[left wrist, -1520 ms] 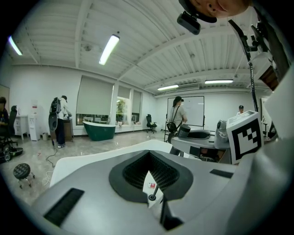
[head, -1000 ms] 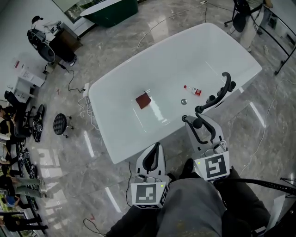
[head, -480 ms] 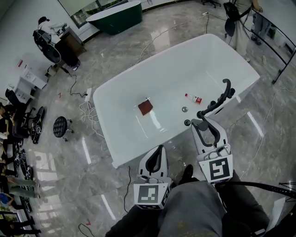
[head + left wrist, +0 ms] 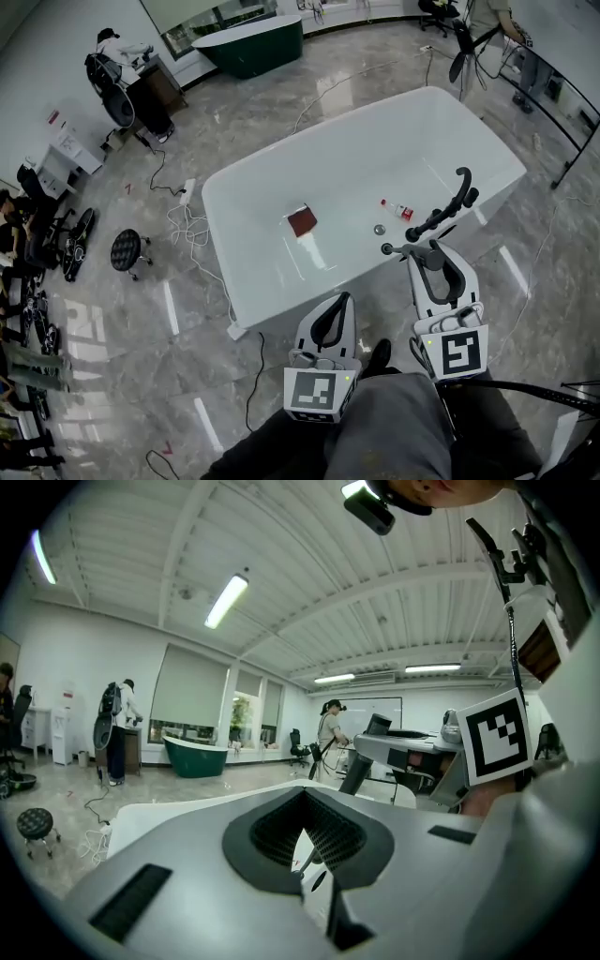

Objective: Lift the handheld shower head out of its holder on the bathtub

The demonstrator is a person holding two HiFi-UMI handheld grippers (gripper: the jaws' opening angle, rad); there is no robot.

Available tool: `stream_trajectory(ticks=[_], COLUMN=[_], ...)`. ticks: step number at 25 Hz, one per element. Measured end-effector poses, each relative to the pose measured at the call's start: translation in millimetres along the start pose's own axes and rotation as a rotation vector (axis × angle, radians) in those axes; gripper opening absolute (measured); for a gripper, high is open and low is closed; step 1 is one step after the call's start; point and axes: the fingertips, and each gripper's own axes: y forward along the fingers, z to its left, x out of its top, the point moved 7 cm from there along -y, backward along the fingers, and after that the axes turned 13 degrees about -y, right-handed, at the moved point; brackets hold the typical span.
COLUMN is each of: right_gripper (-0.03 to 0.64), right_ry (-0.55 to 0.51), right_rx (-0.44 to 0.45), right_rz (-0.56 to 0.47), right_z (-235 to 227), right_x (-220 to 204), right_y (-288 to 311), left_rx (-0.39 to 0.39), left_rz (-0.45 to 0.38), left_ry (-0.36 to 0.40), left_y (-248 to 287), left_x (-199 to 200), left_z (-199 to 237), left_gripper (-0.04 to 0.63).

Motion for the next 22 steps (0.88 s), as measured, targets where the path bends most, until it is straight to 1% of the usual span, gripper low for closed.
stream_trajectory(ticks=[4, 7, 10, 14, 22], right_gripper=[0.141, 0.141, 0.141, 0.141, 0.141], right_ry=[-0.002, -0.018, -0.038, -0.045, -0.043], right_rx=[-0.026, -0.032, -0.030, -0.040, -0.044], right_rz=[-0.024, -0.041, -0.050, -0.053, -0.057], right_z=[-1.4, 12.5, 25.8, 35.8, 35.1], right_x=[19.7, 26.2, 32.9, 37.1, 47.8], right_y=[-16.7, -23.8, -28.7, -39.7, -51.8], left_rx=[-0.024, -0.029, -0.046, -0.054, -0.078], left_rz=[-0.027, -0.039, -0.048, -0.041, -0.035], left_ry=[0.002, 0.014, -0.003, -0.004, 0.000], left_y=[-16.1, -30.7, -41.6, -50.5, -54.7], left_x=[7.3, 1.9, -3.1, -12.8, -11.6], left_z=[-8.2, 0.8, 8.0, 12.6, 3.4], left_gripper=[0.003, 0.003, 0.003, 0.003, 0.003])
